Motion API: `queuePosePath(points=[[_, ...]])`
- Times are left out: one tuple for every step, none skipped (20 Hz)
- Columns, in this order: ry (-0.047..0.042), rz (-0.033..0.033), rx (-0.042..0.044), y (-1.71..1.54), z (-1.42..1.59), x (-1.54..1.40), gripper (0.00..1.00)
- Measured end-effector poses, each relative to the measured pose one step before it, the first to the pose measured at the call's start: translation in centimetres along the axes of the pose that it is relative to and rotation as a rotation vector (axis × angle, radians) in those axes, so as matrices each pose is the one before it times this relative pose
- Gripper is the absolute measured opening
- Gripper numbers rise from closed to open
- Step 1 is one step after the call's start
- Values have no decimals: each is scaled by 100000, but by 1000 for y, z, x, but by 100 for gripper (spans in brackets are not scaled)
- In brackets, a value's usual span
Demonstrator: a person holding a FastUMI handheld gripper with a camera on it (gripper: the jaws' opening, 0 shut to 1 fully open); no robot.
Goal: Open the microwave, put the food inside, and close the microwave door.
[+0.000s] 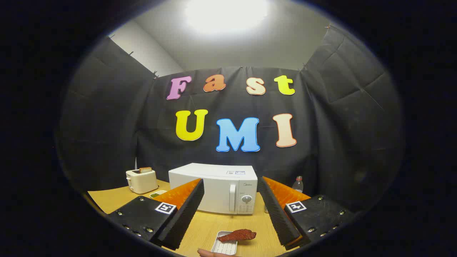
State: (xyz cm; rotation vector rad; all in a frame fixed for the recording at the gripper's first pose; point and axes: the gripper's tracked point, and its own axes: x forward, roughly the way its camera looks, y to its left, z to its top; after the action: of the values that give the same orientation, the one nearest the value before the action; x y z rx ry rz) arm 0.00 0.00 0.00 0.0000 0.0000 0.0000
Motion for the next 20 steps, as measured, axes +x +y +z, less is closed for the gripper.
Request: queuePosePath(points=[[-442, -115, 603, -90, 35, 8, 96], [-842, -150, 1498, -44, 284, 115, 96], [-1435, 472, 1393, 167, 265, 141, 96], [-215, 21, 1369, 15, -89, 114, 96], [1282, 33, 1067, -118, -651, 99, 96], [1900, 574, 424, 123, -570, 69, 96], [1526, 883, -193, 282, -412, 34, 96], [335, 483, -669, 230, -48, 43, 96], [-340, -341, -888, 84, 172, 110, 96], [-647, -87, -720, 137, 19, 34, 96], [-495, 436, -565, 454, -114, -17, 96], [25, 657, -433, 385, -115, 56, 96], [34, 877, -457, 375, -234, 91, 96], [603, 687, -622, 254, -304, 144, 96], [788, 274, -539, 132, -368, 227, 96], [637, 138, -463, 167, -239, 326, 96], [653, -287, -612, 0, -417, 297, 96], [339, -199, -625, 1, -296, 408, 96], [216, 286, -242, 161, -313, 523, 96], [459, 442, 495, 135, -298, 601, 96]])
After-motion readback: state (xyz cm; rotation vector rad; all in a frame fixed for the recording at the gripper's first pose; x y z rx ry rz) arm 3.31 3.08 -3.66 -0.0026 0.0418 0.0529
